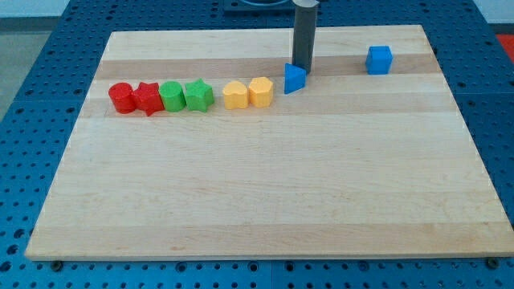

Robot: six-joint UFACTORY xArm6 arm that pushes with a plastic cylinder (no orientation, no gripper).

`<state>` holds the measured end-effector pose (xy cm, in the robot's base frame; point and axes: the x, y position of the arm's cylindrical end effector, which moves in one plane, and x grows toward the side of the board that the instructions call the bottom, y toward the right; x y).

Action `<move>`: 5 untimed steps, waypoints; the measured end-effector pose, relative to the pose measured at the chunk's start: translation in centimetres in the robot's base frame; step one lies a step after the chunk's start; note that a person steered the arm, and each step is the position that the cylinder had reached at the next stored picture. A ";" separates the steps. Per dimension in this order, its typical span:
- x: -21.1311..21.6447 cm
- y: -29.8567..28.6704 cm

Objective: Move the blue cube to the right of the blue triangle

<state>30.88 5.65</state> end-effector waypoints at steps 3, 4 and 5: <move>1.8 -1.8; 2.6 -1.8; 2.6 -1.8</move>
<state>33.45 3.83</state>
